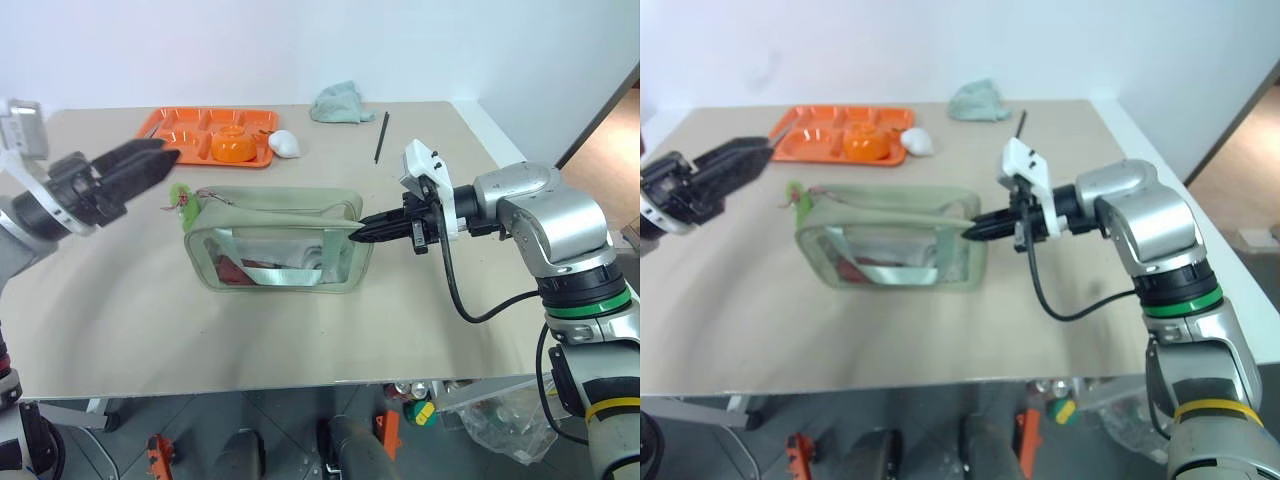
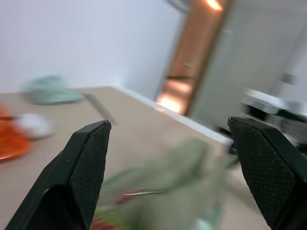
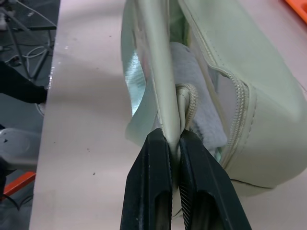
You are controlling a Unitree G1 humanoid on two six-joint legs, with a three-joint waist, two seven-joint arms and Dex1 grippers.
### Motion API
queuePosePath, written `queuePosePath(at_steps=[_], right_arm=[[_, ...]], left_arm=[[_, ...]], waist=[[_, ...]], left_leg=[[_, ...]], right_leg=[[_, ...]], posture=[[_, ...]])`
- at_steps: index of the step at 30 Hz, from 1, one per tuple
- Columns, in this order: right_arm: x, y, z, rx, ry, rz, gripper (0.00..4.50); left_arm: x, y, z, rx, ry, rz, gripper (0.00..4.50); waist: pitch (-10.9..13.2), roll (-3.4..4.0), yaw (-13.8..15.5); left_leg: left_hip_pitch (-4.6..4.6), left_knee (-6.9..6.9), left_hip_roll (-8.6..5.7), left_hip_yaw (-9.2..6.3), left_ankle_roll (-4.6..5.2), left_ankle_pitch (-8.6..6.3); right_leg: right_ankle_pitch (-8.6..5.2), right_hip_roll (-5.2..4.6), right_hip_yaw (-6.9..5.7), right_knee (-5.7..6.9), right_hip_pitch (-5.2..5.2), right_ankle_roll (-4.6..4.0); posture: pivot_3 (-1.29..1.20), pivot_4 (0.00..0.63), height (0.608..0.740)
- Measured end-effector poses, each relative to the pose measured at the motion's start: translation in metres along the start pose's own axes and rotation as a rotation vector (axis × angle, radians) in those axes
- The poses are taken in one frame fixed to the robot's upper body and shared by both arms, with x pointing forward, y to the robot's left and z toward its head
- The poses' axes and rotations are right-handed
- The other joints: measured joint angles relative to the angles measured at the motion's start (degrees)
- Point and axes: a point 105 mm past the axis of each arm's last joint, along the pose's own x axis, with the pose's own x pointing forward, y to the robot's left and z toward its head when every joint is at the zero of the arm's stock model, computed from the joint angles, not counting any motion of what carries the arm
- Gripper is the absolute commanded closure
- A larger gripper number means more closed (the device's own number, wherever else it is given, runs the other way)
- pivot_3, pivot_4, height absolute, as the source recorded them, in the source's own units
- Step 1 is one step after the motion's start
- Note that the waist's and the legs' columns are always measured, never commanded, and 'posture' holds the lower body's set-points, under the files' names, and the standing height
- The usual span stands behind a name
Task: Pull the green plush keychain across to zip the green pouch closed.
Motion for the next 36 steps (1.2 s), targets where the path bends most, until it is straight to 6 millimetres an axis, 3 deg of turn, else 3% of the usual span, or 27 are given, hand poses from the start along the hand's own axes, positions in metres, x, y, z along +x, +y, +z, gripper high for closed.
queuePosePath(at_steps=[5, 13, 20, 30, 35, 36], right_arm=[[0.001, 0.000, 0.000, 0.005, -0.002, 0.000, 4.44], [0.004, 0.004, -0.001, 0.004, 0.002, 0.011, 4.44], [0.005, 0.006, -0.001, 0.008, 0.002, 0.009, 4.44], [0.003, 0.009, -0.003, 0.024, 0.000, -0.001, 4.44], [0.003, 0.010, -0.003, 0.026, 0.001, -0.005, 4.50], [0.003, 0.010, -0.003, 0.026, 0.000, -0.005, 4.50]], left_arm=[[-0.020, 0.030, -0.029, -0.015, 0.091, 0.163, 0.46], [-0.042, 0.051, -0.050, -0.048, 0.162, 0.269, 0.46], [-0.020, 0.051, -0.073, -0.095, 0.192, 0.217, 0.46], [-0.004, 0.050, -0.083, -0.123, 0.191, 0.182, 0.46], [0.000, 0.048, -0.083, -0.148, 0.187, 0.162, 1.97], [0.000, 0.047, -0.083, -0.154, 0.187, 0.160, 2.10]], waist=[[0.0, -0.01, 0.0], [0.0, -0.02, 0.0], [0.0, -0.04, 0.0], [0.0, -0.05, 0.1], [0.0, -0.06, 0.1], [0.0, -0.05, 0.1]], left_leg=[[-0.01, -0.01, 0.01, -0.01, -0.01, -0.01], [0.06, -0.01, 0.10, 0.00, 0.00, -0.01], [0.05, 0.01, 0.10, 0.02, -0.01, -0.01], [0.03, 0.01, 0.12, -0.01, 0.00, -0.01], [0.03, 0.02, 0.10, 0.01, 0.00, -0.01], [0.03, 0.02, 0.11, 0.01, 0.00, -0.01]], right_leg=[[-0.01, 0.00, -0.02, -0.01, -0.01, -0.01], [0.00, 0.06, -0.05, 0.03, 0.00, -0.02], [0.02, 0.05, -0.02, 0.03, 0.01, -0.03], [0.01, 0.07, -0.04, 0.03, 0.01, -0.04], [0.02, 0.07, -0.02, 0.03, 0.01, -0.03], [0.02, 0.07, -0.02, 0.03, 0.01, -0.03]], posture=[[0.00, 0.150, 0.740], [0.00, 0.150, 0.740], [0.00, 0.150, 0.740], [0.00, 0.150, 0.740], [0.00, 0.150, 0.740], [0.00, 0.150, 0.740]])
